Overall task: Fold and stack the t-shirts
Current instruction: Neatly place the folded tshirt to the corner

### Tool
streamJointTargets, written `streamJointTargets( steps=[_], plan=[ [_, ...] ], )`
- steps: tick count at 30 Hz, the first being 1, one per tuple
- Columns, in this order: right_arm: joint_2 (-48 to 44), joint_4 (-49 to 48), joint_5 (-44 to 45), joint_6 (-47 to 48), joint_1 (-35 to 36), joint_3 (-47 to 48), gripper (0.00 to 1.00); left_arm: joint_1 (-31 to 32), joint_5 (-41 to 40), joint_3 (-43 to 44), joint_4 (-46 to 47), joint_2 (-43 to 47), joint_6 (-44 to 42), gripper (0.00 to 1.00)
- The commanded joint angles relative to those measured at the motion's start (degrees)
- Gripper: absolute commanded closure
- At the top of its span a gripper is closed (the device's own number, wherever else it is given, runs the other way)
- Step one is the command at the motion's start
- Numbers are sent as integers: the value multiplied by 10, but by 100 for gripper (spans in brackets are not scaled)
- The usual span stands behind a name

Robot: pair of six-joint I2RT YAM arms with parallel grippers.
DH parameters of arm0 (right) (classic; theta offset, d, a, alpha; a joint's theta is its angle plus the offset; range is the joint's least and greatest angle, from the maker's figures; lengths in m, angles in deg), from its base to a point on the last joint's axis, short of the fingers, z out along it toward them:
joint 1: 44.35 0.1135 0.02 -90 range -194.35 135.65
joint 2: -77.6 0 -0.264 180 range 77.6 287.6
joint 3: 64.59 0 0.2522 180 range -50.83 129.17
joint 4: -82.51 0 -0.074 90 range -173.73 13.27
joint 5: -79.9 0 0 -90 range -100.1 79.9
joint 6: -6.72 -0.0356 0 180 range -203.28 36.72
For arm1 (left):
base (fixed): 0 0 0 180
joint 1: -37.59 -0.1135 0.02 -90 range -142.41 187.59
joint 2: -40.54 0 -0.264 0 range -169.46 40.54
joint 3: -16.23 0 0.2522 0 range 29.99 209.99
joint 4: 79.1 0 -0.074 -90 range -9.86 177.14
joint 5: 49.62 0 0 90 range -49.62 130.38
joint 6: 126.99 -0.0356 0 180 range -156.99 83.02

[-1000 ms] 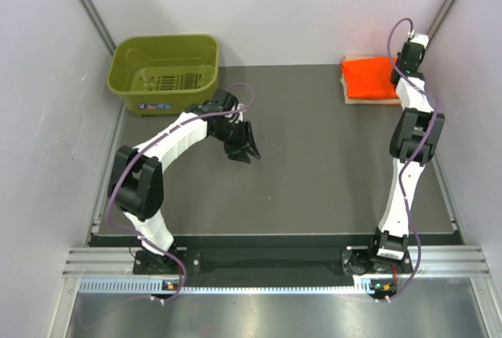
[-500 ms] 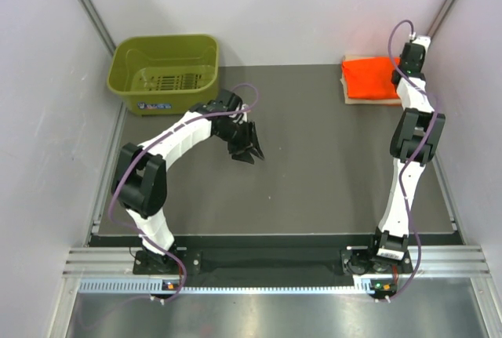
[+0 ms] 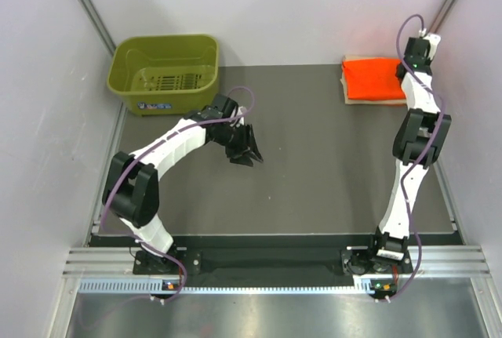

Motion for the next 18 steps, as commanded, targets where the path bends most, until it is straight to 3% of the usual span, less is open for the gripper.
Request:
streamJointTargets(
  steps=[1,5,10,12,14,18],
  plan=[
    [-105,-1,-39,-56,13,-2,75,1,6,-5,37,33,-6,53],
    [-137,-25,-169,-130,16,-62,71,-2,10,-3,47,32,-15,53],
    [-118,-70,-494,-200,19,-96,75,-11,21,-7,74,25,-17,53],
    [-116,-132,-593,-254,19,-145,84,-12,30,-4,82,19,-16,53],
    [-121,-230,-665,-312,19,-218,89,-14,32,-3,85,15,-17,53],
    [-100,-305,-743,-362,19,-266,94,-18,35,-9,87,16,-23,53]
  ],
)
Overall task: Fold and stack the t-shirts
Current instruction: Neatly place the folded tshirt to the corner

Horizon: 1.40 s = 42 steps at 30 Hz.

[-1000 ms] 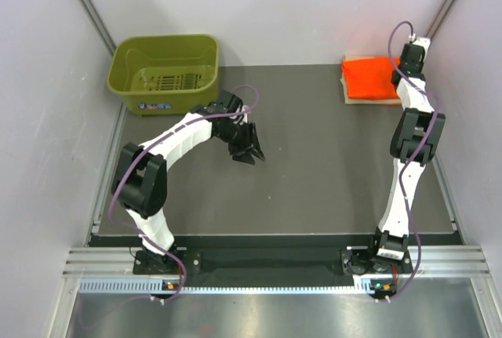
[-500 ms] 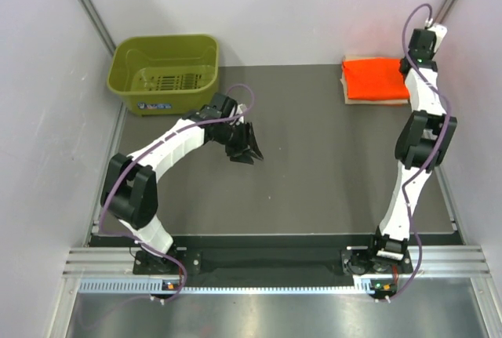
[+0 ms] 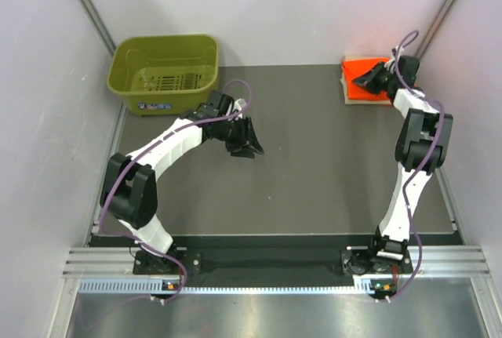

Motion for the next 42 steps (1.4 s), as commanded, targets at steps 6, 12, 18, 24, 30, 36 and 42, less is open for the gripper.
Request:
streamJointTargets(
  steps=[6,12,18,24,30,36,42],
  plan=[
    [59,-147,-173,-114,-2,-26,97,-15,18,-13,21,7,-22,53],
    [110,-105,-148,-118,-3,15,98,-19,23,-7,6,1,-33,53],
    [141,-85,-141,-119,-1,82,98,-25,29,-7,4,-4,-39,53],
    [118,-189,-154,-190,1,74,98,-27,37,-9,17,-15,-33,53],
    [163,-206,-109,-248,2,138,98,-29,41,-5,19,-21,-34,53],
    [255,-194,-64,-282,16,258,98,-34,40,-15,12,-16,-37,53],
    [312,-102,13,-251,38,342,98,-37,44,-36,16,-14,-32,53]
  ],
)
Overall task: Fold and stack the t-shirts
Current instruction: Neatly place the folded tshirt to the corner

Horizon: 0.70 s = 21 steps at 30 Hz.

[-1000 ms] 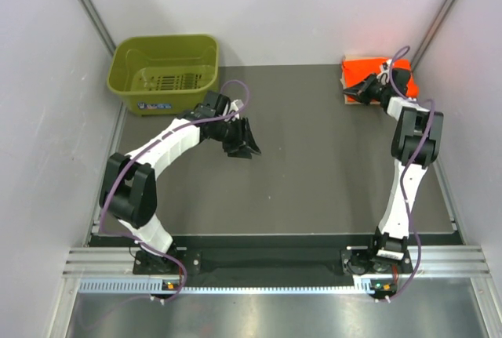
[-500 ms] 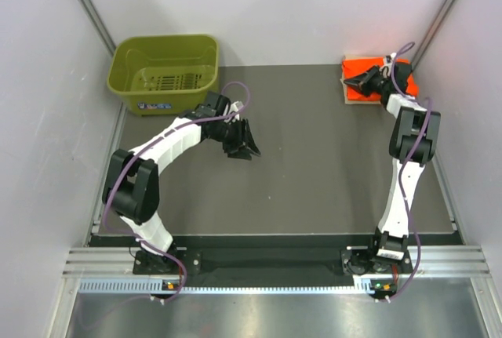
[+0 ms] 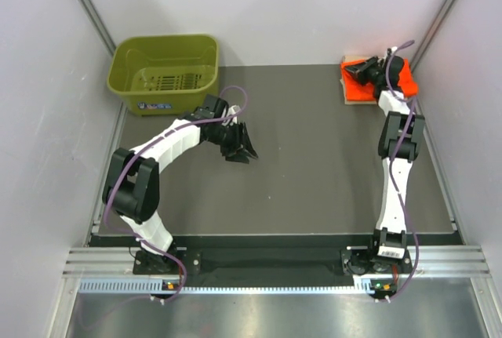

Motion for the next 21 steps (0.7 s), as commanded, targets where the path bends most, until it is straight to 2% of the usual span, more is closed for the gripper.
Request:
streamJointTargets(
  steps=[1,9,17,21],
  plan=[
    [12,48,63,21,25,38,98,-4,14,-9,16,11,-6,53],
    [-14,29,75,16,24,54,98,-9,11,-2,12,18,-4,53],
    [-126,33,57,3,-4,35,97,-9,17,31,21,14,3,53],
    [-191,87,28,38,-14,6,97,-10,17,29,28,29,13,53]
  ],
)
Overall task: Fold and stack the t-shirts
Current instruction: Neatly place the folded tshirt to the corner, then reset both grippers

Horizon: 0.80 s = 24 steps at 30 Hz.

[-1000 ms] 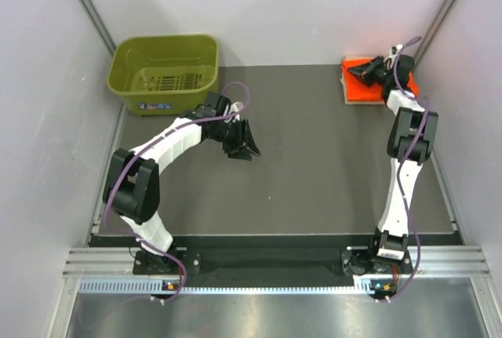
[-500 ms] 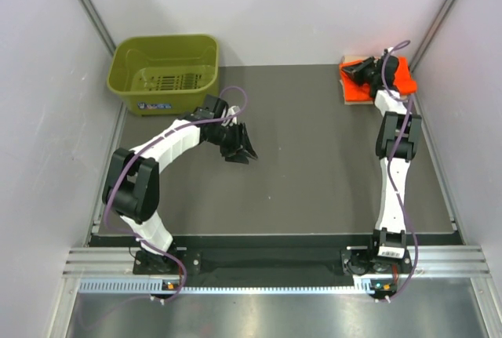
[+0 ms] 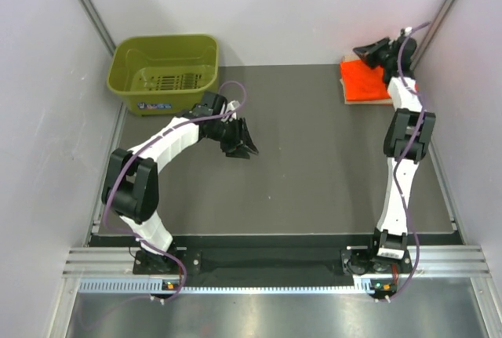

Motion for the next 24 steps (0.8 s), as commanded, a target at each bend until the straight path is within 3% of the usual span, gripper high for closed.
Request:
streamJointTargets(
  steps=[1,12,17,24],
  plan=[
    [-152,19,-33,44,-12,-20,96,-3,13,11,36,36,14,53],
    [-463,106,-58,201,-6,-443,94,-3,-10,-93,100,141,94,51],
    [-600,100,-65,216,17,-612,94,-3,-37,-163,152,223,144,50],
    [-738,158,-14,253,165,-834,90,-5,-57,-371,312,351,253,48]
  ],
)
